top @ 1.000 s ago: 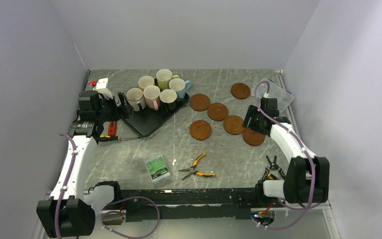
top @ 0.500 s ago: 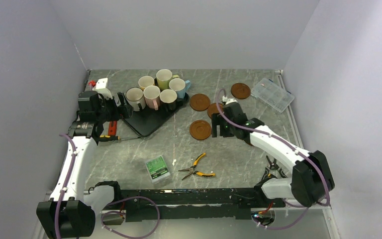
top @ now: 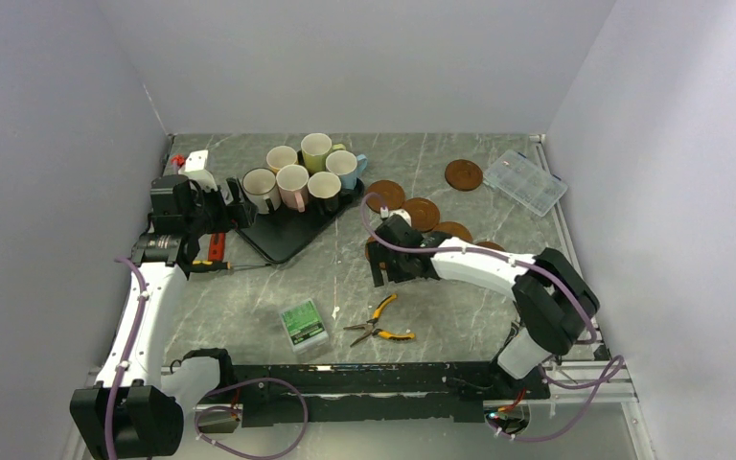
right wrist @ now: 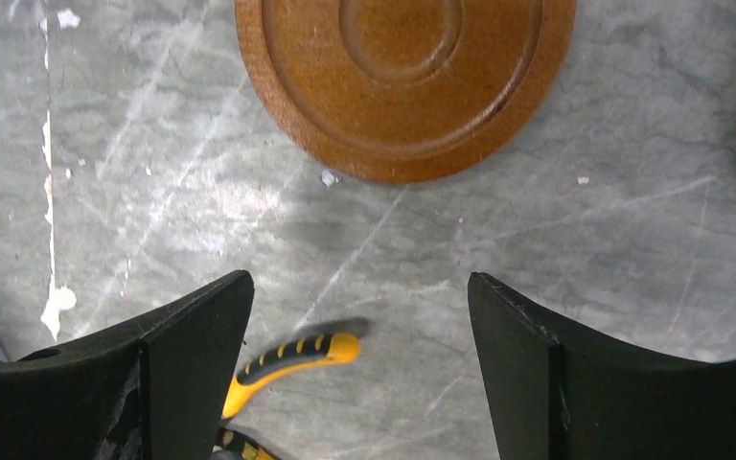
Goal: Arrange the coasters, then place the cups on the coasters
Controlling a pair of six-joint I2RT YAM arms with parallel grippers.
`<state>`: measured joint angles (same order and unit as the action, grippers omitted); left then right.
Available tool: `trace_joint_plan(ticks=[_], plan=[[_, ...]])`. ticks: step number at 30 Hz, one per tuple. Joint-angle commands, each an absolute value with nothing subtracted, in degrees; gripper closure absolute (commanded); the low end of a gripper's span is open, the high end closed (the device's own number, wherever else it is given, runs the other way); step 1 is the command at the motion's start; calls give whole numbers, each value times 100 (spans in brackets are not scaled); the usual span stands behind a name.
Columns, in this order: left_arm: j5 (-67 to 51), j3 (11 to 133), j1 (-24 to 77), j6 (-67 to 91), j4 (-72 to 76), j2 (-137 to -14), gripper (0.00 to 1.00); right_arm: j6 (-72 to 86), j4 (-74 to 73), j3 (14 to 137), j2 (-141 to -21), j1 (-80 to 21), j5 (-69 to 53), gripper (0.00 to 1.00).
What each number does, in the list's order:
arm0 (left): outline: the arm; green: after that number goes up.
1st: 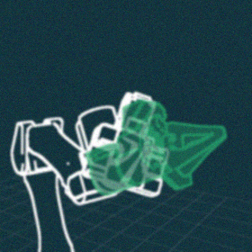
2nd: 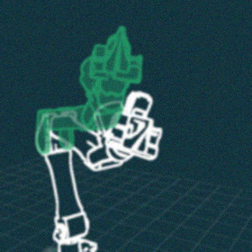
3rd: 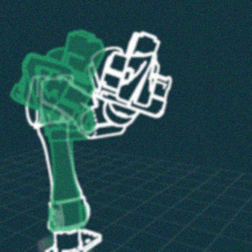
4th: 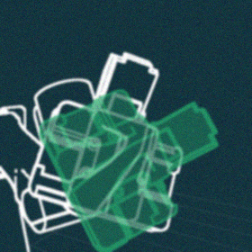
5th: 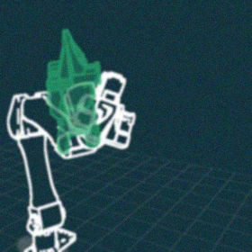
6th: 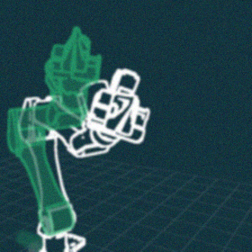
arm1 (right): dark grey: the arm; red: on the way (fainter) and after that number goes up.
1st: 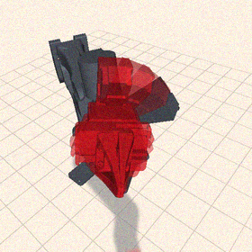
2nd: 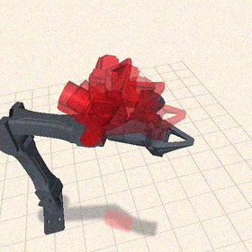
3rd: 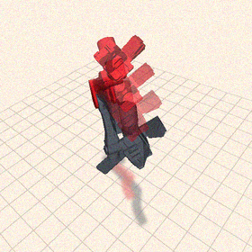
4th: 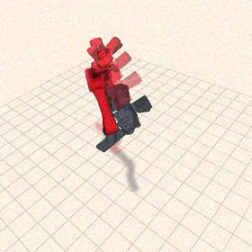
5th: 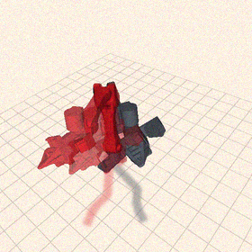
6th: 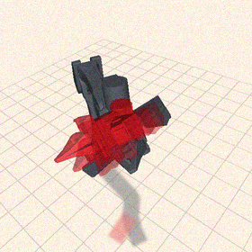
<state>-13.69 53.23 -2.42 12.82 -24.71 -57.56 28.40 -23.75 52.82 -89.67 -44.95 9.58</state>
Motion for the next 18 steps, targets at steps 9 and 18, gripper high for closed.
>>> trace_joint_plan(ticks=[9, 18], plan=[[-1467, 5344, -215, 1239, -2347, -5713, 6, 3020, -2280, 6021, -9711, -4498, 1380, 16], [-1463, 5343, -215, 1239, -2347, -5721, 6, 3083, -2254, 6162, -10028, -4483, 1490, 15]])
